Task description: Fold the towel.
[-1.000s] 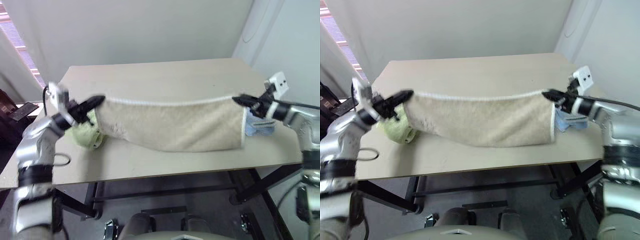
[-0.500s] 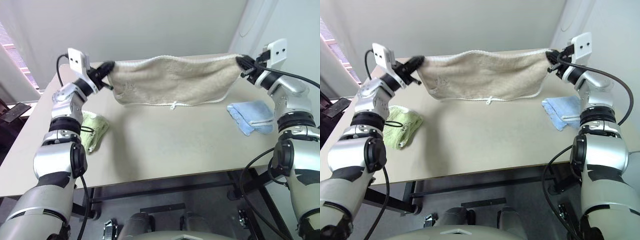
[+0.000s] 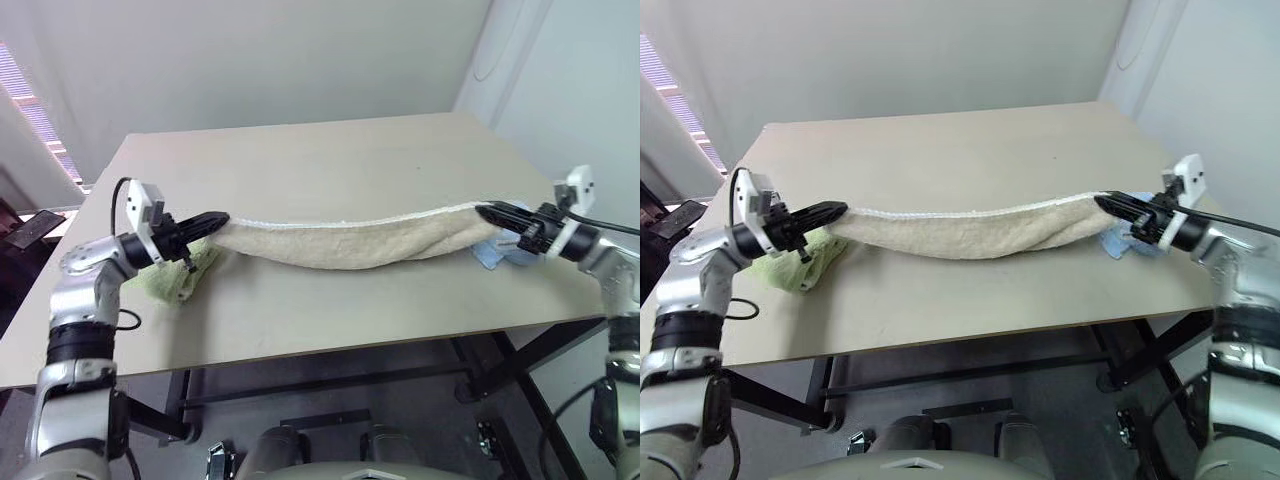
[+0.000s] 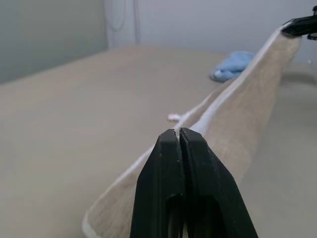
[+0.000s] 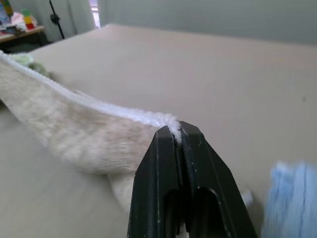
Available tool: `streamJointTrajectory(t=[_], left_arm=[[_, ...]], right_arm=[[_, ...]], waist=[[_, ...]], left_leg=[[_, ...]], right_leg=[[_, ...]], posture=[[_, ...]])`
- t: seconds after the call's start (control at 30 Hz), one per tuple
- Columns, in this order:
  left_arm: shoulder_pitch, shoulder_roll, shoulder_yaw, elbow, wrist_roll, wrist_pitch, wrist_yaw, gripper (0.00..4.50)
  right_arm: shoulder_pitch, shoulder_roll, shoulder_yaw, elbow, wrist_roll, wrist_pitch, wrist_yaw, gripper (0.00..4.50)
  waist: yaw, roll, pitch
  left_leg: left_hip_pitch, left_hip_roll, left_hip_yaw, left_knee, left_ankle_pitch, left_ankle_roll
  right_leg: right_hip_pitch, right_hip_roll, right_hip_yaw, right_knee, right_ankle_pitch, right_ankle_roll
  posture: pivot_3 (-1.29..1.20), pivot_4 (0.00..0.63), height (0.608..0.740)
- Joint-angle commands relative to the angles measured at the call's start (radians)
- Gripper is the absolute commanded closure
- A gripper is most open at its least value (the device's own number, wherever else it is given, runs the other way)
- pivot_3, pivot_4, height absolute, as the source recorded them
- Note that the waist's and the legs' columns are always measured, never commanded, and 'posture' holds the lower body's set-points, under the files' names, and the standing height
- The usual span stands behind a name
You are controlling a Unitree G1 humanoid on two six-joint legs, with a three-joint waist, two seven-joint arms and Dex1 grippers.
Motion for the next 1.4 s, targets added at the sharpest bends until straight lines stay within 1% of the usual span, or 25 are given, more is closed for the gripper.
streamJointTrajectory(t=[0.03,0.17,0.37,0.53,0.67,0.8,0.93,1.03,1.2,1.27,1.4], left_arm=[[0.081,0.031,0.044,-0.144,-0.055,0.057,0.019,4.50],[0.186,0.040,0.060,-0.237,-0.077,0.092,0.044,4.50],[0.334,0.071,0.087,-0.326,-0.110,0.135,0.046,4.50],[0.421,0.095,0.113,-0.370,-0.124,0.140,0.044,4.50],[0.443,0.081,0.095,-0.355,-0.101,0.105,0.059,4.50],[0.393,0.029,0.077,-0.305,-0.094,0.075,0.114,4.50],[0.274,-0.028,0.066,-0.176,-0.050,0.017,0.196,4.50],[0.197,-0.060,0.042,-0.100,-0.017,-0.018,0.224,4.50],[0.052,-0.097,-0.008,0.084,0.057,-0.093,0.248,4.50],[0.028,-0.101,-0.014,0.119,0.065,-0.108,0.245,4.50],[-0.010,-0.120,-0.032,0.202,0.088,-0.147,0.239,4.50]], right_arm=[[0.104,-0.029,-0.047,-0.148,0.058,0.052,0.019,4.48],[0.206,-0.041,-0.075,-0.223,0.077,0.085,0.002,4.48],[0.359,-0.085,-0.087,-0.290,0.068,0.085,0.040,4.48],[0.397,-0.120,-0.110,-0.285,0.068,0.074,0.055,4.48],[0.358,-0.116,-0.082,-0.251,0.057,0.059,0.046,4.48],[0.253,-0.064,-0.044,-0.185,0.052,0.043,0.007,4.48],[0.114,0.008,-0.017,-0.047,0.008,-0.030,-0.068,4.48],[0.039,0.055,0.018,0.052,-0.037,-0.090,-0.101,4.48],[-0.047,0.130,0.084,0.177,-0.105,-0.167,-0.133,4.48],[-0.067,0.140,0.096,0.220,-0.123,-0.195,-0.135,4.48],[-0.144,0.179,0.126,0.359,-0.183,-0.263,-0.190,4.48]], waist=[[0.000,0.000,0.000],[0.000,0.001,0.000],[0.003,0.001,0.000],[0.002,0.001,0.000],[0.003,0.001,0.000],[0.003,0.001,0.000],[0.005,0.001,0.000],[0.007,0.000,0.000],[0.019,0.000,-0.001],[0.021,0.000,-0.001],[0.019,0.000,-0.001]], left_leg=[[0.000,0.000,0.000,0.000,0.000,0.000],[0.001,0.000,0.000,0.001,0.000,0.000],[0.001,0.001,0.000,0.000,0.000,0.000],[0.001,0.001,0.001,0.000,0.000,0.000],[0.001,0.001,0.001,0.000,0.000,0.000],[0.001,0.001,0.001,0.000,0.000,0.000],[0.002,0.001,0.001,0.000,0.000,0.000],[0.002,0.001,0.001,0.001,0.000,0.000],[0.001,0.000,0.001,0.002,0.000,0.000],[0.000,0.000,0.001,0.001,0.000,0.000],[0.000,0.000,0.001,-0.001,0.000,0.000]], right_leg=[[0.001,0.000,0.000,0.000,-0.001,-0.001],[0.001,-0.001,0.000,0.001,-0.001,-0.002],[0.001,-0.001,0.000,0.000,-0.002,-0.002],[0.001,-0.001,0.000,-0.001,-0.002,-0.003],[0.002,-0.001,0.000,-0.002,-0.002,-0.002],[0.001,-0.001,0.000,-0.003,-0.002,-0.002],[0.001,-0.001,-0.001,-0.002,-0.002,-0.002],[0.001,-0.001,-0.002,-0.002,-0.002,-0.003],[0.001,-0.001,-0.002,-0.001,-0.001,-0.002],[0.000,-0.001,-0.002,-0.001,-0.001,-0.002],[-0.002,-0.001,-0.002,-0.001,-0.001,-0.002]], posture=[[0.00,0.000,0.736],[0.00,0.000,0.736],[0.00,0.000,0.736],[0.00,0.000,0.736],[0.00,0.000,0.736],[0.00,0.000,0.736],[0.00,0.000,0.736],[0.00,0.000,0.736],[0.00,0.000,0.736],[0.00,0.000,0.736],[0.00,0.000,0.736]])
